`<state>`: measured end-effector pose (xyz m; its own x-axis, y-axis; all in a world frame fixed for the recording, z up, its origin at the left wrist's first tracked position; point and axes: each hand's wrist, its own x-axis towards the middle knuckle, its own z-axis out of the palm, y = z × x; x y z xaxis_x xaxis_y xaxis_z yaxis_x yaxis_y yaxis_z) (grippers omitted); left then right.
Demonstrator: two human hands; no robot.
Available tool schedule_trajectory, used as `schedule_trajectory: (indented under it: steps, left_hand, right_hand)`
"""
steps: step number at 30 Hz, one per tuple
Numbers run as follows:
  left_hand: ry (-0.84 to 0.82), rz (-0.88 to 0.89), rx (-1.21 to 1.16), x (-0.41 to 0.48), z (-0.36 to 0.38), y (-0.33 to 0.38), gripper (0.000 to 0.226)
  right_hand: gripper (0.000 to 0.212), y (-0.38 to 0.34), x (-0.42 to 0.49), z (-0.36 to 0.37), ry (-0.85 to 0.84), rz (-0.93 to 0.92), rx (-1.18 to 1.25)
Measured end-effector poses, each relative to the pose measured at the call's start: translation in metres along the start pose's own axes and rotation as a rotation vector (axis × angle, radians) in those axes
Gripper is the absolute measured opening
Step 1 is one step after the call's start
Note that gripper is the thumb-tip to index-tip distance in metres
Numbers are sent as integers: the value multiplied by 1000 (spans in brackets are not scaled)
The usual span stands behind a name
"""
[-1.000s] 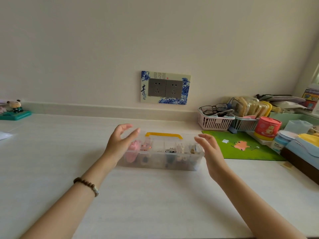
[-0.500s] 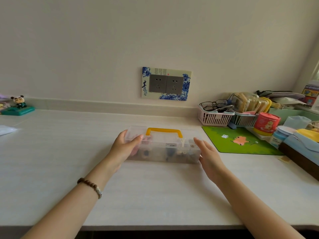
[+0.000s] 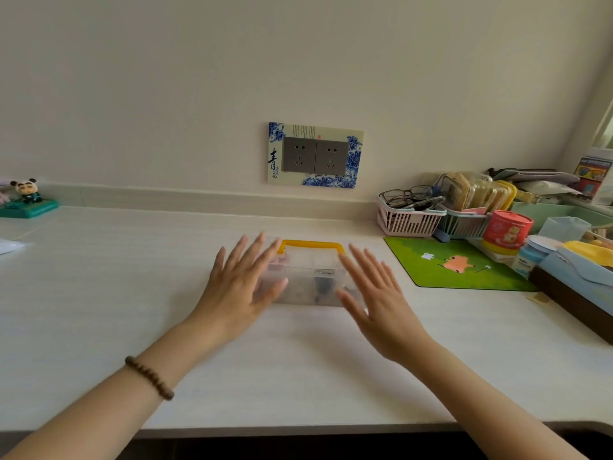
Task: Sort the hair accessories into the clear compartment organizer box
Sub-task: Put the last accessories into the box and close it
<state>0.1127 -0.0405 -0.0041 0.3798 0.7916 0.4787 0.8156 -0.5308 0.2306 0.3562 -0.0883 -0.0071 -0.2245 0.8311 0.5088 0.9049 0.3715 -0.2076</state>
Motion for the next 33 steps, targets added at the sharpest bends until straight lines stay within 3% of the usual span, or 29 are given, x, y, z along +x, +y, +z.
schedule_trajectory:
  steps: [4,12,19,33]
  left_hand:
    - [-73,64,125,-2,12,-4,69]
    - [-151,6,107,68,44,0,91]
    - [-197,-33,91,149,82,-2,70]
    - [-196,11,92,261,141,-35,74]
  right_hand:
    - [66,7,-3,5,-80,-95,-186]
    - [68,65,50,20,-127,-43,-281]
    - [75,127,109,39,-169,23,-258]
    - [81,211,191,79,-132,20,-249]
